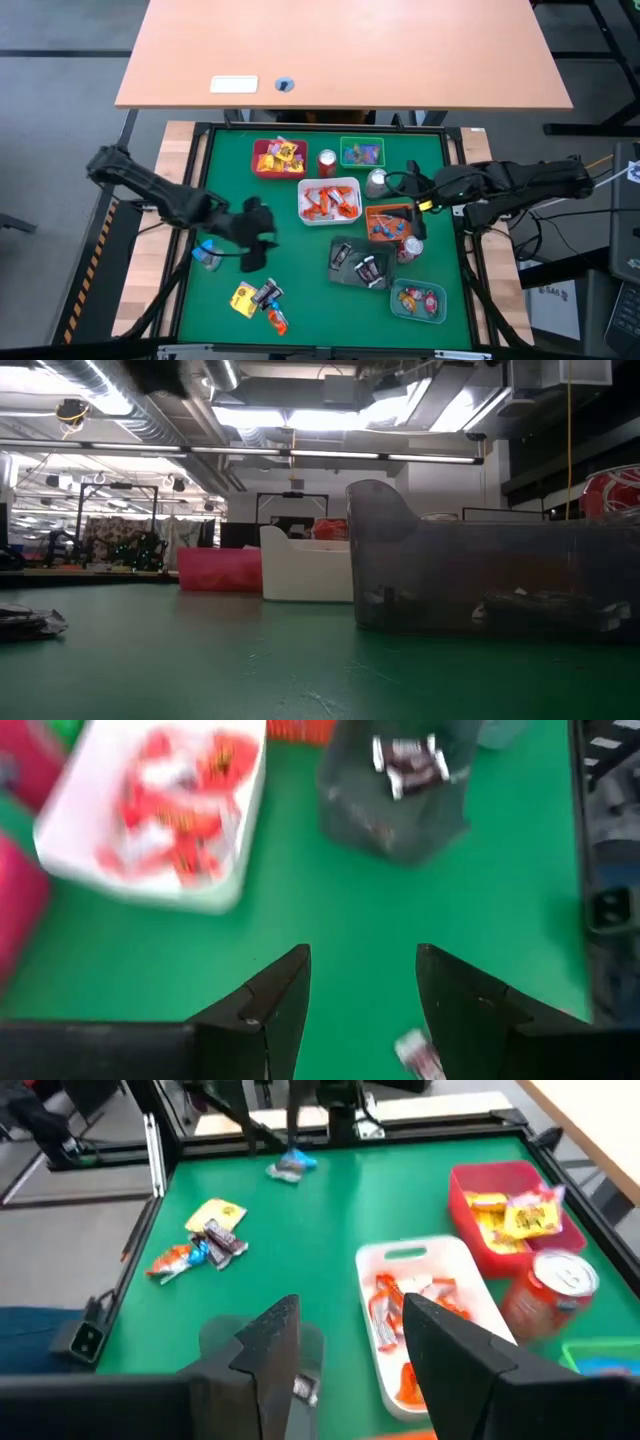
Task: Sort candy
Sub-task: Put the blue candy into the green bin
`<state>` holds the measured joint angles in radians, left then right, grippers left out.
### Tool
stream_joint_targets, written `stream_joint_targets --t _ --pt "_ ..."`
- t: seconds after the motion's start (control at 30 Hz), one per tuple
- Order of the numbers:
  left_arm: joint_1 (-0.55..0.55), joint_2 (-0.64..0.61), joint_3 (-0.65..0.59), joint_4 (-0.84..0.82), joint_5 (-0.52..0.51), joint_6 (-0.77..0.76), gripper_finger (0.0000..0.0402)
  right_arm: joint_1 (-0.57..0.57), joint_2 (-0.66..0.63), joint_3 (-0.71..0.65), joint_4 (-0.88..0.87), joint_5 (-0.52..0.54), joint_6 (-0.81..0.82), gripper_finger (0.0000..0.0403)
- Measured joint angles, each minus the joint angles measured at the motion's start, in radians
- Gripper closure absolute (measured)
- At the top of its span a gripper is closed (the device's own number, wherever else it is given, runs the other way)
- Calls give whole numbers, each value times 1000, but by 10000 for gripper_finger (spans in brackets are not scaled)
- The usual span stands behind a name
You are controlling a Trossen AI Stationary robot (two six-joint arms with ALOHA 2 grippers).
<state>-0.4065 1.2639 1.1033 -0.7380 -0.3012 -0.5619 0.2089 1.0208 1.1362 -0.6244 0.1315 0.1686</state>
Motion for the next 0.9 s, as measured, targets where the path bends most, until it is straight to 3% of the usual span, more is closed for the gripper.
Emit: stream_joint_targets --t 0.27,0.47,0.9 --pt "-165 -183 -200 -24 42 -341 230 0 -112 -84 -65 61 2 224" --pt "-258 -189 -289 -55 172 -513 230 0 -155 -244 31 78 41 224" --pt "-322 -185 -502 -138 224 -784 230 0 -150 -471 288 86 55 224"
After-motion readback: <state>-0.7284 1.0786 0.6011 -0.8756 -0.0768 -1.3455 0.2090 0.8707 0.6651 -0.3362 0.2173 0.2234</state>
